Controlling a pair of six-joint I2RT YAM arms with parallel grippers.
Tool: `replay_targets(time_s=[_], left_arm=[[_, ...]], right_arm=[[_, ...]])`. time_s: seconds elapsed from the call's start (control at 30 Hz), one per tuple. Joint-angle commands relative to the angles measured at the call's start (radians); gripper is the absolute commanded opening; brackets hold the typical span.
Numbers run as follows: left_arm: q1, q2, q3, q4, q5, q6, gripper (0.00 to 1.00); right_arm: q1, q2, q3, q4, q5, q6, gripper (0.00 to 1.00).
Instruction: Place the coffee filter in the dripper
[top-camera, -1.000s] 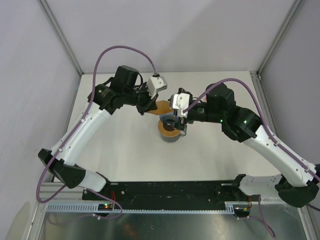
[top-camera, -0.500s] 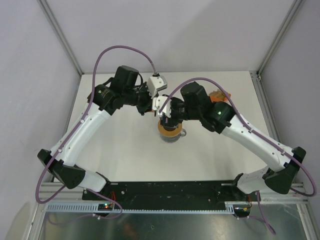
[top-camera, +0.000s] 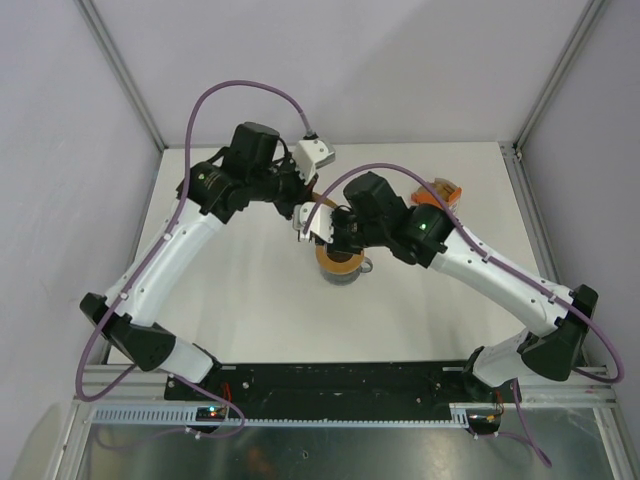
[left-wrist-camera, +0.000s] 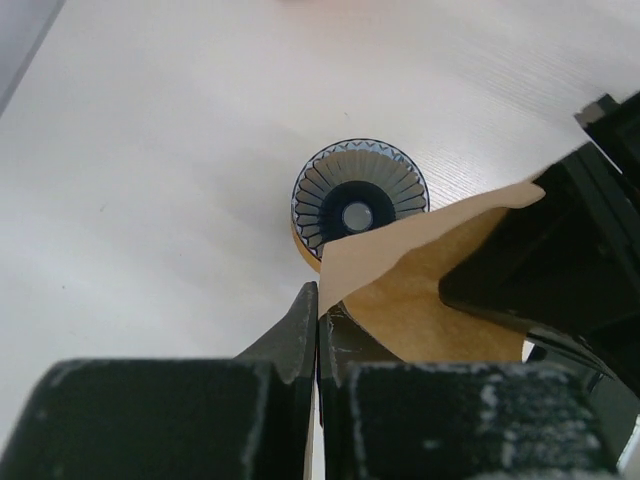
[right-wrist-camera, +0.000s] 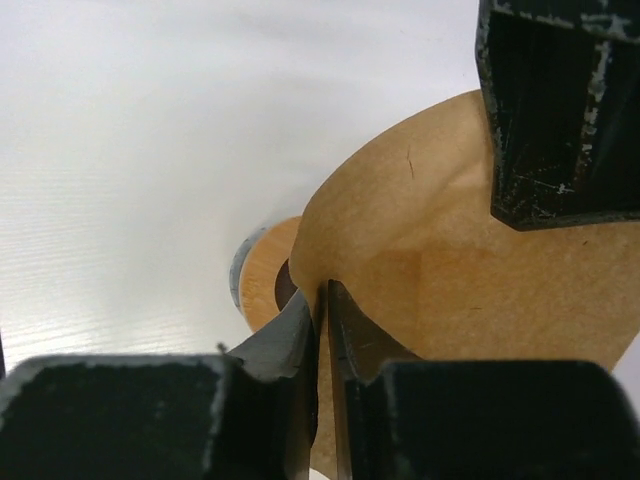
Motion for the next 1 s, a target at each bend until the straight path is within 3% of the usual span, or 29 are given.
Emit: replay_targets(time_s=[0.0,0.1,0.4,0.47,0.57,0.63,0.97], left_arm=[[0.0,0.013,0.043,0.037,-0.024,-0.026,0.0],[0.002,0.02,0.039,0.041,-0.025,-0.025,0.0],[0.002,0.038,0.046,0.059,-0.038,-0.03,0.0],[0.002,0.045,0.05,0.06,-0.018,-0.03,0.09],[0.002,0.052,0.056,0.061,0.004,-0.04,0.39],[0.002,0.056,0.067,0.06,-0.001,-0.048,0.48],[0.06,0.09,0.111,0.064,0.031,-0.075,0.66]], right_arm=[[0.022,-0.015,0.02,-0.029,0.051,0.022,0.08],[0.037,-0.025,0.007,-0.009,0.093,0.029,0.03],[0.057,-0.045,-0.019,0.01,0.141,0.035,0.01],[0.055,-0.037,-0.02,0.01,0.154,0.04,0.0],[0.04,-0.025,-0.018,0.003,0.148,0.054,0.0],[0.019,-0.02,-0.014,-0.007,0.124,0.064,0.0],[-0.042,0.027,0.003,-0.047,0.057,0.063,0.0]])
